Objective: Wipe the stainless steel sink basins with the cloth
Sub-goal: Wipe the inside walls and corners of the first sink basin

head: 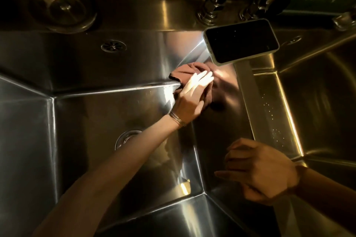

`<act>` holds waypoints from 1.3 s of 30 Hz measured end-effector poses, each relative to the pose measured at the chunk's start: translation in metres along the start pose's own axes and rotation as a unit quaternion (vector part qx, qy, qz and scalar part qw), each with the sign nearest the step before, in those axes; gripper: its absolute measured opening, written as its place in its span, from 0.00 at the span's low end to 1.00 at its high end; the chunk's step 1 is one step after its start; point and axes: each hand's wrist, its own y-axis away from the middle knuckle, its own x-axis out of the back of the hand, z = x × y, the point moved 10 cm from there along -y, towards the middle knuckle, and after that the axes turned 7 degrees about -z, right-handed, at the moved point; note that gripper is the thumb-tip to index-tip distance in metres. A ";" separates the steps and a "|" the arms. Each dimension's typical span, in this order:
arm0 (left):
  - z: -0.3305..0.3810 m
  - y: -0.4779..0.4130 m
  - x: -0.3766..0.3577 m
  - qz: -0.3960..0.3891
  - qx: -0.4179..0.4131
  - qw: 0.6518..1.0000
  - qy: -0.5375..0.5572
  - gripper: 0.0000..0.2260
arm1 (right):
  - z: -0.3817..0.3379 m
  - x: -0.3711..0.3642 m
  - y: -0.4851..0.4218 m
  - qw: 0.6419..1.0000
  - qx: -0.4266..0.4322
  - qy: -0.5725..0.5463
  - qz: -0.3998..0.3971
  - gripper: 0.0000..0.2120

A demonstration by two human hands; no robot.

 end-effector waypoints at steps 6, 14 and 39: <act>-0.035 -0.002 -0.019 -0.080 0.063 0.993 -0.054 0.32 | 0.001 -0.004 0.000 1.000 -0.011 -0.009 -0.004 0.18; -0.116 0.056 -0.070 -0.247 0.295 0.913 -0.137 0.31 | -0.001 0.000 0.000 1.000 -0.003 -0.008 0.009 0.17; 0.087 0.028 0.020 -0.150 0.170 0.974 0.006 0.26 | -0.002 0.002 0.002 1.000 0.005 0.012 0.022 0.16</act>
